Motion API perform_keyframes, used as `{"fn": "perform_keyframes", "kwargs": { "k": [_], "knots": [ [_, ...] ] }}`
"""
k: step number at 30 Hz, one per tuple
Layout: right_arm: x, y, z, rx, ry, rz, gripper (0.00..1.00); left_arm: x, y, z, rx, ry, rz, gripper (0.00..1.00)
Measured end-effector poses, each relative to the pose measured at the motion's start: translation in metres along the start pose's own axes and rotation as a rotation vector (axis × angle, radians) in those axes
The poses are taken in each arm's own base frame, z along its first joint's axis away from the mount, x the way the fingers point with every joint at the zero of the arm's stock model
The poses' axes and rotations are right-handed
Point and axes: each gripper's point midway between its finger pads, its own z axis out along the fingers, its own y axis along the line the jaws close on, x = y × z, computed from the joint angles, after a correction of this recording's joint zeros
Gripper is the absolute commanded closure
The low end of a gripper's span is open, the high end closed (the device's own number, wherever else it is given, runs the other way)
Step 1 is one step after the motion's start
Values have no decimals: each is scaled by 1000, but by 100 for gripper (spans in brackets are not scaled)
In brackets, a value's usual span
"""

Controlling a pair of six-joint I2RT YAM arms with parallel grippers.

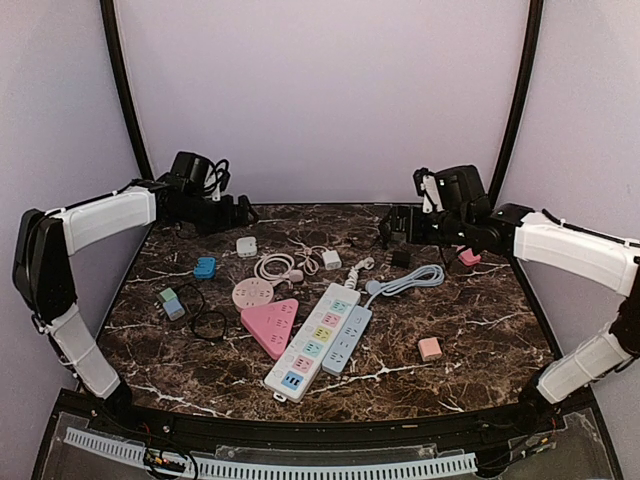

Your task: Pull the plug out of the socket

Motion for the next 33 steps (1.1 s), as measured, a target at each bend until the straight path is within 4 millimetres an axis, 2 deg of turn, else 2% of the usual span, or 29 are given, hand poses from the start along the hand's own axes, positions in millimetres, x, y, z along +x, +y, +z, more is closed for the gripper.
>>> {"fn": "perform_keyframes", "kwargs": {
  "k": [2, 7, 14, 19, 21, 27, 31, 33],
  "knots": [
    [-3, -13, -5, 35, -29, 5, 1, 12, 0, -12, -4, -13, 16, 1],
    [-10, -60, -19, 159, -114, 31, 1, 35, 16, -41, -57, -72, 33, 1],
    [-2, -114, -38, 299, -249, 6, 3, 31, 37, -78, -167, -230, 76, 1],
    [16, -144, -42, 360, -320, -50, 2, 40, 63, -82, -255, -313, 146, 1],
    [16, -158, -43, 392, -331, -50, 2, 45, 76, -83, -290, -337, 168, 1],
    [-5, -182, -47, 445, -417, -51, 1, 37, 129, -95, -420, -447, 159, 1],
    [-14, -191, -47, 465, -453, -72, 1, 26, 154, -102, -509, -533, 158, 1],
    [-19, -201, -49, 488, -468, -75, 1, 30, 164, -100, -540, -558, 171, 1]
  ]
}}
